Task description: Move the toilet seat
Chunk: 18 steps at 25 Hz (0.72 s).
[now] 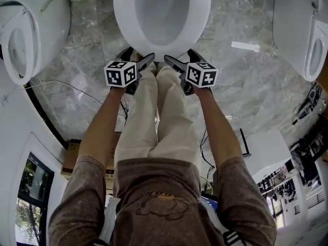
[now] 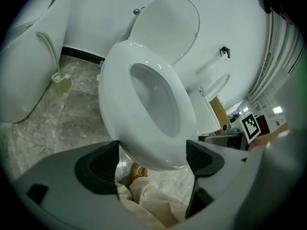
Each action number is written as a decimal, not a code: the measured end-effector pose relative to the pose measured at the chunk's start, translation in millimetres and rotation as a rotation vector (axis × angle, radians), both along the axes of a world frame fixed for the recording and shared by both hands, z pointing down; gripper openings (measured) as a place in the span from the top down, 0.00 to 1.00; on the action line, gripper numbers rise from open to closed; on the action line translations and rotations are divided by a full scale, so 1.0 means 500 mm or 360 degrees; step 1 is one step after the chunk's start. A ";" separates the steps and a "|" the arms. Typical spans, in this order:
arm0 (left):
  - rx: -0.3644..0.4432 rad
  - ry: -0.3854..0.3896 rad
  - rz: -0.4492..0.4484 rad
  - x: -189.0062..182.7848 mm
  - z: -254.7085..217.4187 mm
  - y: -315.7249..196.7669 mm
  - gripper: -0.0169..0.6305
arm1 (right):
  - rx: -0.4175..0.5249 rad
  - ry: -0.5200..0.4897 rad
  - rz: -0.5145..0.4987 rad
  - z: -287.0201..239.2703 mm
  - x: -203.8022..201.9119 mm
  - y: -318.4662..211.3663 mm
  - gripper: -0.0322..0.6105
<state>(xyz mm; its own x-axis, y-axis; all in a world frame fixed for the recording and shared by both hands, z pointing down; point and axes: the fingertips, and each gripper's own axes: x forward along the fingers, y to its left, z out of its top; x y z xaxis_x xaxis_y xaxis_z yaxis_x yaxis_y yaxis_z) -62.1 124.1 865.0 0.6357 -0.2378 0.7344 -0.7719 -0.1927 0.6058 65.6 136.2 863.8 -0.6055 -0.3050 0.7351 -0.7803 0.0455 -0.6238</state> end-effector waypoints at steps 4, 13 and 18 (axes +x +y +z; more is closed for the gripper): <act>-0.0017 0.0011 -0.0048 -0.001 -0.004 -0.006 0.31 | -0.0023 0.0019 0.0032 0.001 -0.007 -0.007 0.13; -0.0048 0.0042 -0.0036 0.008 -0.023 0.000 0.31 | -0.0059 0.0013 0.0126 -0.013 -0.008 -0.011 0.13; -0.0039 0.0084 -0.0101 0.009 -0.049 -0.006 0.31 | -0.0044 -0.0007 0.0115 -0.040 -0.008 -0.011 0.13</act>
<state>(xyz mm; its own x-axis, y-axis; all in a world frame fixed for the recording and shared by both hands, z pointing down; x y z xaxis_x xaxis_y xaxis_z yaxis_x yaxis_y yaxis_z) -57.7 121.2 840.4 0.6578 -0.2610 0.7065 -0.7491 -0.1291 0.6498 61.8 130.4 843.8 -0.5860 -0.3275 0.7411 -0.7781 -0.0278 -0.6275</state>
